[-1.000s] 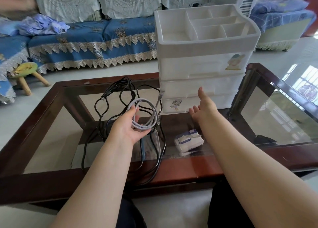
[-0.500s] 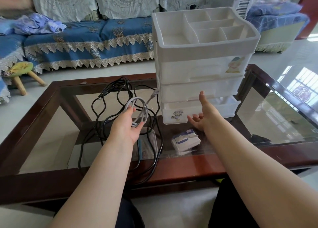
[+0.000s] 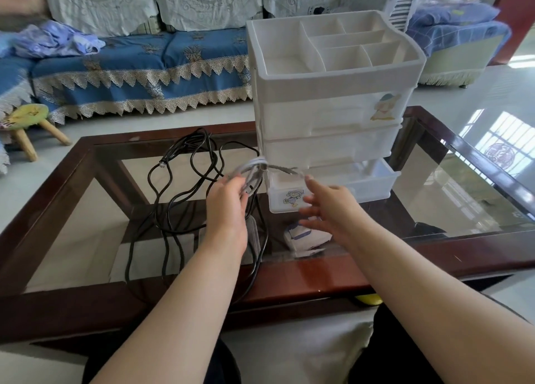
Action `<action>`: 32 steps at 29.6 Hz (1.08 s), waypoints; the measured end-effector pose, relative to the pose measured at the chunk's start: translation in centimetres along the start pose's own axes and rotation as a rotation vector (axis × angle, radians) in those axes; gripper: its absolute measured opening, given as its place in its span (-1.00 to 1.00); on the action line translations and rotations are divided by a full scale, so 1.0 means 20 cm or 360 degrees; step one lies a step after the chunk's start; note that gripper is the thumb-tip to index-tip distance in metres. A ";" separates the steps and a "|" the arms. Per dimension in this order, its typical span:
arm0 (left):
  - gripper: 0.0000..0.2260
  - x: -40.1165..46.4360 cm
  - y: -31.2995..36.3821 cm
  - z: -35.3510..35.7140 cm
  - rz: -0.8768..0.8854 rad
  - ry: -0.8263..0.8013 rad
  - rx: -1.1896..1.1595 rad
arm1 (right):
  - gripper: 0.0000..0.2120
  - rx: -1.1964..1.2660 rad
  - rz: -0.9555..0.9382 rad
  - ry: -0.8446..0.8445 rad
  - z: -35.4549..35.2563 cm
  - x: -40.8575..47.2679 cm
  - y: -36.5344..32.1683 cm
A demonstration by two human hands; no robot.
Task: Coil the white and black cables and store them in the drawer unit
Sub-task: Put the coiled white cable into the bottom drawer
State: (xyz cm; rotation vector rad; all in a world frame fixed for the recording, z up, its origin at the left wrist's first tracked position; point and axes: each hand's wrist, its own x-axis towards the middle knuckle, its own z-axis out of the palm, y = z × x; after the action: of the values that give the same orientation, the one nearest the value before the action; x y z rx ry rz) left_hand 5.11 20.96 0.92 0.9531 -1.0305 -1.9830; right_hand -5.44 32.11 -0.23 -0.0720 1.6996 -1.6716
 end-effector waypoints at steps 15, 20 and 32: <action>-0.30 -0.04 -0.22 0.13 0.0953 -0.0528 0.1423 | -0.82 0.0246 -0.0090 -0.0061 -0.20 0.01 -0.14; -0.49 0.02 -0.24 0.20 0.1233 -0.0620 0.1963 | -0.78 -0.0165 -0.0104 0.0150 -0.31 0.11 -0.17; -0.72 0.09 -0.25 0.22 0.2529 -0.0959 0.2400 | -0.86 -0.0394 -0.0228 0.0216 -0.33 0.21 -0.20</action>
State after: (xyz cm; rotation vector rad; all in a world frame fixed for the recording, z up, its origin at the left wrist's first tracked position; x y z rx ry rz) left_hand -0.63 23.25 -2.12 -0.1881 -2.4897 0.1312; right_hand -13.77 34.93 0.55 -0.2059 2.0407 -1.5897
